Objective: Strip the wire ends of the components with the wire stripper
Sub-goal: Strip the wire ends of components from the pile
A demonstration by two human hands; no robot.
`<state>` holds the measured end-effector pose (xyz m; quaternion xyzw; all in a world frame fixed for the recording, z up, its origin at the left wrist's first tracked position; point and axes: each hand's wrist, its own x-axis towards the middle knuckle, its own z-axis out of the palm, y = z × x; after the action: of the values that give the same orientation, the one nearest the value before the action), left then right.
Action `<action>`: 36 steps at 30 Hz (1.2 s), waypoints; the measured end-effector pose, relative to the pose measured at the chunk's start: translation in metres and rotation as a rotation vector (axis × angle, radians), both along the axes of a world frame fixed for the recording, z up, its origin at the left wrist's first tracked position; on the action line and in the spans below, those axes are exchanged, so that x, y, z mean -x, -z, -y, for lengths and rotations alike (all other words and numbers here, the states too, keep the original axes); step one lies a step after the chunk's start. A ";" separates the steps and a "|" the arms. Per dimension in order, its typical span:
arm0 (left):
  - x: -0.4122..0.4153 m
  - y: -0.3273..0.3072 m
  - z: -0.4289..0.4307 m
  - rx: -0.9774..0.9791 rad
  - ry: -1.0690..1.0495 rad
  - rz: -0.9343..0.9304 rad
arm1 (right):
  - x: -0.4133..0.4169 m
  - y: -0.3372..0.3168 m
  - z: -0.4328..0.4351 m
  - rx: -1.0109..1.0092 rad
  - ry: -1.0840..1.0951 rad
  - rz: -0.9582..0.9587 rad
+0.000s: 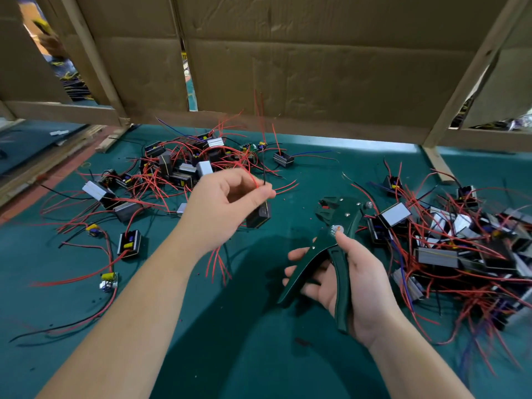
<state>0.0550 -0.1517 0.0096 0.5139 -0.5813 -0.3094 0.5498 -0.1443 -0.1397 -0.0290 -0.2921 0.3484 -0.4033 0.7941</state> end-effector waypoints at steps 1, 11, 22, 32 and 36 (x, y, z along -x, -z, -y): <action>-0.001 0.002 -0.002 -0.026 0.037 -0.032 | 0.000 0.000 0.000 -0.007 -0.006 -0.008; 0.008 0.015 0.005 -0.175 -0.052 -0.401 | 0.005 -0.004 -0.002 -0.004 -0.068 0.049; 0.023 0.026 -0.008 -0.005 -0.138 -0.351 | 0.007 -0.016 -0.009 -0.017 -0.264 0.146; 0.030 0.023 -0.018 -0.031 -0.078 -0.322 | 0.005 -0.011 -0.016 0.125 -0.393 0.203; 0.028 0.023 -0.019 -0.021 -0.087 -0.351 | 0.005 -0.010 -0.017 0.163 -0.407 0.128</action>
<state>0.0269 -0.1332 -0.0136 0.4822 -0.4504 -0.3763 0.6504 -0.1495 -0.1230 -0.0195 -0.3933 0.1974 -0.2793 0.8534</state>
